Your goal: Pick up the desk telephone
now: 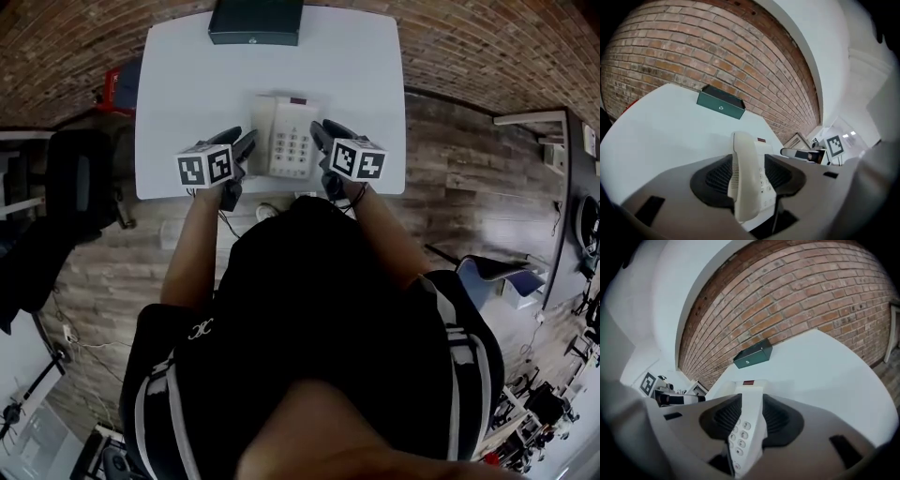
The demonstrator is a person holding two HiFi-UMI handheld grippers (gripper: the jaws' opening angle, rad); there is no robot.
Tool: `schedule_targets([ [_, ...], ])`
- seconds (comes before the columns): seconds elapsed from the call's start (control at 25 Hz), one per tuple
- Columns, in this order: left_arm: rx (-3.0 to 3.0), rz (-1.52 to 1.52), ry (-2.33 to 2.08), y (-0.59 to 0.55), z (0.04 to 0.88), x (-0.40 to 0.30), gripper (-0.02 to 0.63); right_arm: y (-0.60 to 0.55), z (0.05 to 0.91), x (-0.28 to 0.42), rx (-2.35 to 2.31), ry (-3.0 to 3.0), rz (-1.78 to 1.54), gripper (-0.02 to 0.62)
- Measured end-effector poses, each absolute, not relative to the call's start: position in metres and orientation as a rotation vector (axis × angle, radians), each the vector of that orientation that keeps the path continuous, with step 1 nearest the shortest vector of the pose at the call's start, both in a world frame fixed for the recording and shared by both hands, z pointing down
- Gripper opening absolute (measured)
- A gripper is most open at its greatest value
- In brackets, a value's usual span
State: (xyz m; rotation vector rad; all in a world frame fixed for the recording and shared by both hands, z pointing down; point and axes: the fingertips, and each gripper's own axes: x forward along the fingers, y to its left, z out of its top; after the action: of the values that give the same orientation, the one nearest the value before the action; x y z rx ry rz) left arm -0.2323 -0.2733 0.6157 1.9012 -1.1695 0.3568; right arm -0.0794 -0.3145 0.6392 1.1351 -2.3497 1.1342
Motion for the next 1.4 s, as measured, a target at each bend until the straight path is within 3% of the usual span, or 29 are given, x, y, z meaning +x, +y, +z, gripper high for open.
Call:
schedule_targets([
  [0.12,1.884,0.373,-1.102,-0.274,0.630,-0.232,0.255,-0.315,0.652,-0.078,1.122,-2.324,1.236,0.125],
  [0.24,1.858,0.366,-1.035,-0.277,0.642,-0.231,0.282,-0.315,0.661,-0.080,1.078,-2.314,1.279,0.148],
  [0.8,1.848,0.280,-0.786,-0.296,0.668,-0.216,0.322,-0.316,0.685,-0.095,0.951,-2.260,1.553,0.176],
  [1.4,1.815,0.264,-0.671,-0.297,0.676,-0.208,0.336,-0.313,0.693,-0.099,0.972,-2.210,1.590,0.183],
])
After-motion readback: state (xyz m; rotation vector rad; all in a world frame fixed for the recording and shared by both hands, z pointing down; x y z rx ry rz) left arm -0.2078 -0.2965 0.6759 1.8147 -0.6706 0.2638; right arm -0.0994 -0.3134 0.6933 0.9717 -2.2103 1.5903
